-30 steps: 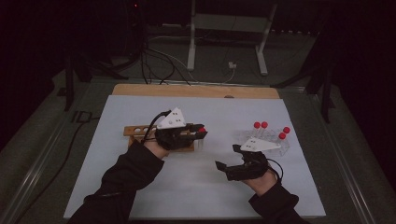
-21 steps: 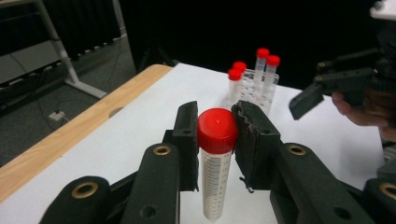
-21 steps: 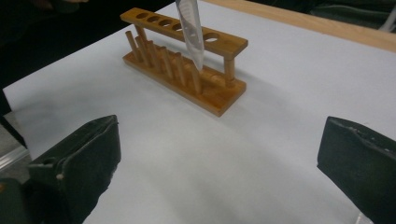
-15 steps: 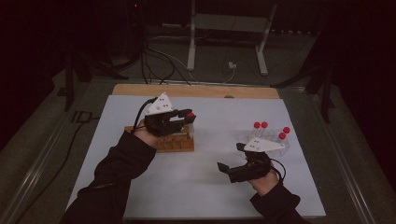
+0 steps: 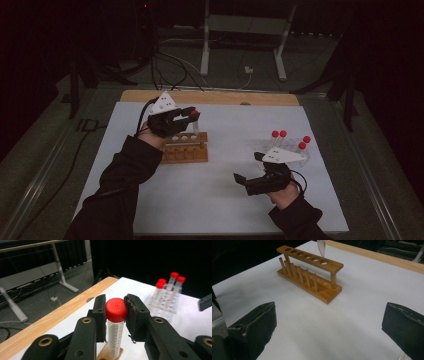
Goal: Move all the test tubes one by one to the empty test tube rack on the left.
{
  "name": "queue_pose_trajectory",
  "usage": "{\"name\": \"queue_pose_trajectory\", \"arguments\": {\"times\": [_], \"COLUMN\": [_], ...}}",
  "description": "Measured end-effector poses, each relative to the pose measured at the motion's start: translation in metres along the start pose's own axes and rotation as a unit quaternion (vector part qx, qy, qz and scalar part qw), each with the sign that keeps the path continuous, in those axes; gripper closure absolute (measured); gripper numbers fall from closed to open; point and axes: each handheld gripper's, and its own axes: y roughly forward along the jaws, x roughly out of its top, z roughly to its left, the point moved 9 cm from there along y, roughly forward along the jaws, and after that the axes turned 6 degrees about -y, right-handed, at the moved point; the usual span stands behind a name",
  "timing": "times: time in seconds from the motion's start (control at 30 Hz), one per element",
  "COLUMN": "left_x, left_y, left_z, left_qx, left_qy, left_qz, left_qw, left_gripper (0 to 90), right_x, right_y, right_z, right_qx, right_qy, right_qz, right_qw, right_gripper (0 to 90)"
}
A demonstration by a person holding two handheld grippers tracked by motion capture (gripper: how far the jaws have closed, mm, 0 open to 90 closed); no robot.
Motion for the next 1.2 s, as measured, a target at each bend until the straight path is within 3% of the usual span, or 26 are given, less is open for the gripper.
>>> {"name": "queue_pose_trajectory", "arguments": {"times": [0.3,0.43,0.8,1.2], "left_x": [-0.019,-0.032,-0.057,-0.077], "left_y": [0.011,0.016,0.027,0.034], "left_z": [0.019,0.022,0.016,0.017], "left_qx": [0.025,0.024,0.017,0.014], "left_qy": [-0.010,-0.020,-0.026,-0.036], "left_qz": [0.017,0.025,0.048,0.068], "left_qw": [0.9995,0.9992,0.9983,0.9969], "left_gripper": [72.1,72.0,72.0,72.0], "right_x": [0.001,0.001,0.001,0.000], "right_y": [-0.001,-0.002,-0.004,-0.005], "right_z": [-0.001,-0.002,-0.003,-0.002], "right_qx": [-0.002,-0.005,-0.003,0.002], "right_qy": [-0.003,-0.002,-0.004,-0.023], "right_qz": [-0.014,-0.019,-0.035,-0.034], "right_qw": [0.9999,0.9998,0.9994,0.9992], "right_gripper": [0.0,0.0,0.0,0.0]}}
